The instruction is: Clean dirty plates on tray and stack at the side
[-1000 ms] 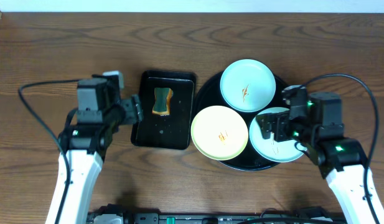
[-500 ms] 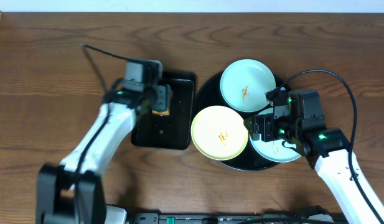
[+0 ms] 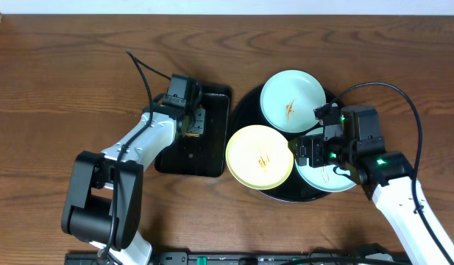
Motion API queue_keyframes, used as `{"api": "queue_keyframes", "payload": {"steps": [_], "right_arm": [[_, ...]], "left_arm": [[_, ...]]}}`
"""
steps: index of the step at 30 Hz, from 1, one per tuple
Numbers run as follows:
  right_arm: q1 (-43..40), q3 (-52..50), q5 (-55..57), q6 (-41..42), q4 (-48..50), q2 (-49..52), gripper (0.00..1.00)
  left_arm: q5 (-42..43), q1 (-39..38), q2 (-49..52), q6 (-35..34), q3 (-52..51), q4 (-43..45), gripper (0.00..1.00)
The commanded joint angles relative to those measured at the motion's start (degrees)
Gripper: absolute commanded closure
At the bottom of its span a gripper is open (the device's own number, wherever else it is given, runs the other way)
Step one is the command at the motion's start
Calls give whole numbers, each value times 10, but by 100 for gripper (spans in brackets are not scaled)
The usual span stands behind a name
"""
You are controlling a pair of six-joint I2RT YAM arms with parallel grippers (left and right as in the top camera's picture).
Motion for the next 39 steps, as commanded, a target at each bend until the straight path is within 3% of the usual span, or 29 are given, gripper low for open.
{"api": "queue_keyframes", "payload": {"steps": [1, 10, 22, 29, 31, 36, 39], "right_arm": [[5, 11, -2, 8, 2, 1, 14], [5, 11, -2, 8, 2, 1, 14], [5, 11, -2, 8, 2, 1, 14], [5, 11, -2, 8, 1, 1, 14], [5, 11, -2, 8, 2, 1, 15], [5, 11, -2, 8, -1, 1, 16], [5, 10, -2, 8, -1, 2, 16]], "left_arm": [[-10, 0, 7, 2, 10, 7, 45], [-68, 0, -22, 2, 24, 11, 44], [-47, -1, 17, -3, 20, 17, 45], [-35, -1, 44, -3, 20, 25, 51], [-35, -1, 52, -3, 20, 24, 58], [-35, -1, 44, -7, 23, 23, 92], [-35, -1, 17, -8, 23, 21, 92]]}}
